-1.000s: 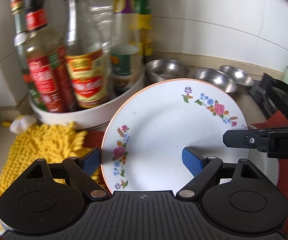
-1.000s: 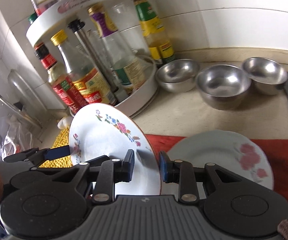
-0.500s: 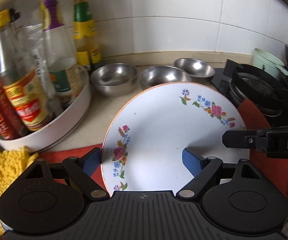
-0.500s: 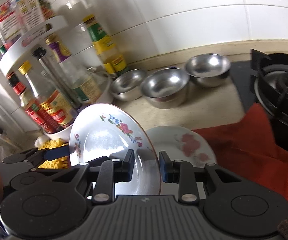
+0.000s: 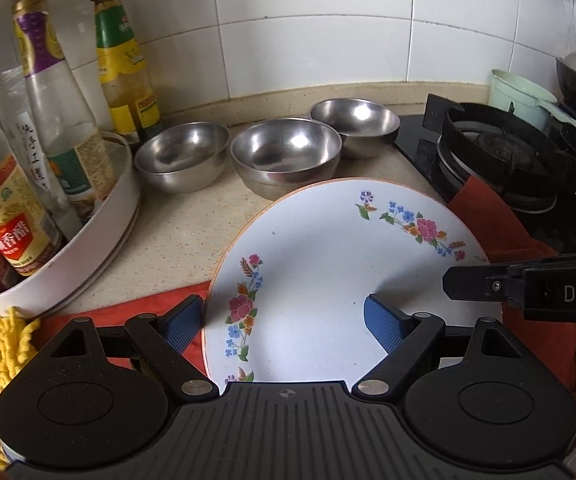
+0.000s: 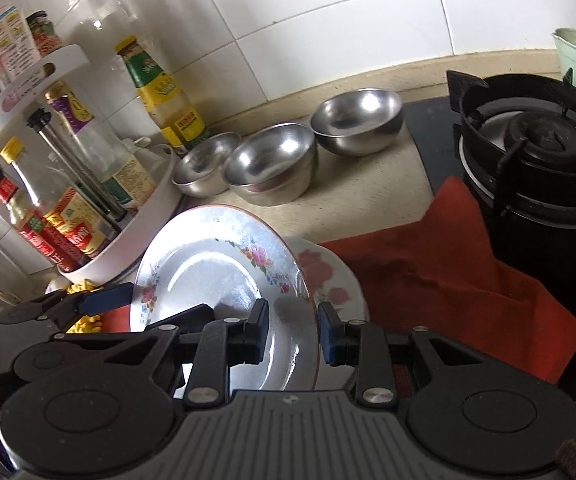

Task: Organize plates and bowls
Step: 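Lower the multicolour-flower plate toward the pink-flower plate stack, then open both grippers and move them toward the steel bowls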

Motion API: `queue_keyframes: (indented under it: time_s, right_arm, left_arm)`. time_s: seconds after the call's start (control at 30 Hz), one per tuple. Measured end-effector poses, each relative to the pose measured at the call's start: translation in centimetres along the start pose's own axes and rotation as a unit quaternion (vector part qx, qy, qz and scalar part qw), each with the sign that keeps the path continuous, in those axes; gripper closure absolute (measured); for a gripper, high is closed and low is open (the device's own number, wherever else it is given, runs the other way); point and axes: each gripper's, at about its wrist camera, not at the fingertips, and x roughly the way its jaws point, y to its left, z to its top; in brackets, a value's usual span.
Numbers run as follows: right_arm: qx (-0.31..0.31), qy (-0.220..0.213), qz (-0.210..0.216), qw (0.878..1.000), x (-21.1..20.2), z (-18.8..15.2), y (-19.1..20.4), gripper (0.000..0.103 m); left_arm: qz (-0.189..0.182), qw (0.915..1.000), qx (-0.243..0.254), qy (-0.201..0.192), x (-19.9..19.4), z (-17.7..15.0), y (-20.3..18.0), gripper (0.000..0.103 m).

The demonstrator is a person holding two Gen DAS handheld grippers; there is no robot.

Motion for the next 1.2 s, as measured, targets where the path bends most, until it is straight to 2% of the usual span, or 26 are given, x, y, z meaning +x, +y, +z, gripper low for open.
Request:
queue_keyframes:
  time_s: [0.47,0.9,1.07,1.2]
  right_arm:
    - [-0.004,0.018,0.007,1.0,1.8,1.0,-1.2,0.077]
    - [-0.026,0.032,-0.001,0.999,3.7,1.9,-1.3,0.077]
    - [-0.066,0.022,-0.019,0.997,4.0,2.0,-0.6,0.077]
    - [-0.08,0.032,-0.03,0.996,4.4,2.1,-0.4,0.077]
  left_arm:
    - [0.019,0.9997,-0.007,0.012,1.5,0.7,-0.3,0.014]
    - [0.018,0.9992,-0.014,0.032,3.2,1.3,0.2,0.015]
    - [0.012,0.9991,-0.016,0.037,3.7,1.6,0.3,0.015]
    - [0.005,0.999,-0.014,0.043,4.1,1.6,0.3,0.016]
